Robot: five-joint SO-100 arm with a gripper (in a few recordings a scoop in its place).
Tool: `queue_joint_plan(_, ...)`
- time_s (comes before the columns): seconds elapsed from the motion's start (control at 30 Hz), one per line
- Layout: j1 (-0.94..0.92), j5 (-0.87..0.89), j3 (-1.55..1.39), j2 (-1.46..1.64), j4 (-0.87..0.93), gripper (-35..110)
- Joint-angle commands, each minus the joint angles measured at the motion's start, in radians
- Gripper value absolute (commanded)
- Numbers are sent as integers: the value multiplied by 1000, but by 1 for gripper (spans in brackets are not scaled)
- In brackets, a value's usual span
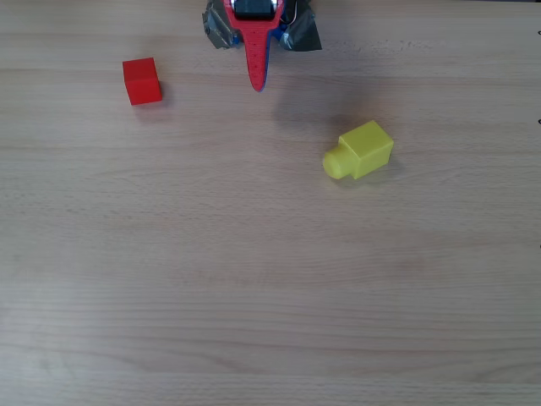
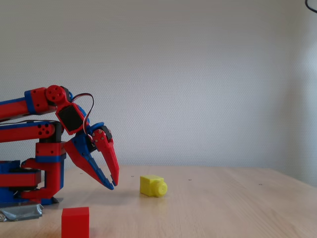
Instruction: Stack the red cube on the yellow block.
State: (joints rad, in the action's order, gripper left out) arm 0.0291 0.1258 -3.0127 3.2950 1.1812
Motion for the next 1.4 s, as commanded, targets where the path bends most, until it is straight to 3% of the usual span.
queue_joint_plan(0.0, 3, -155, 23, 9, -103, 0)
queue_joint_plan(0.27, 60, -83, 32, 11, -69, 0)
queue_joint_plan(0.7, -12, -110, 529, -288, -8, 0)
queue_joint_plan(1.37, -601, -311, 655, -548, 72, 0)
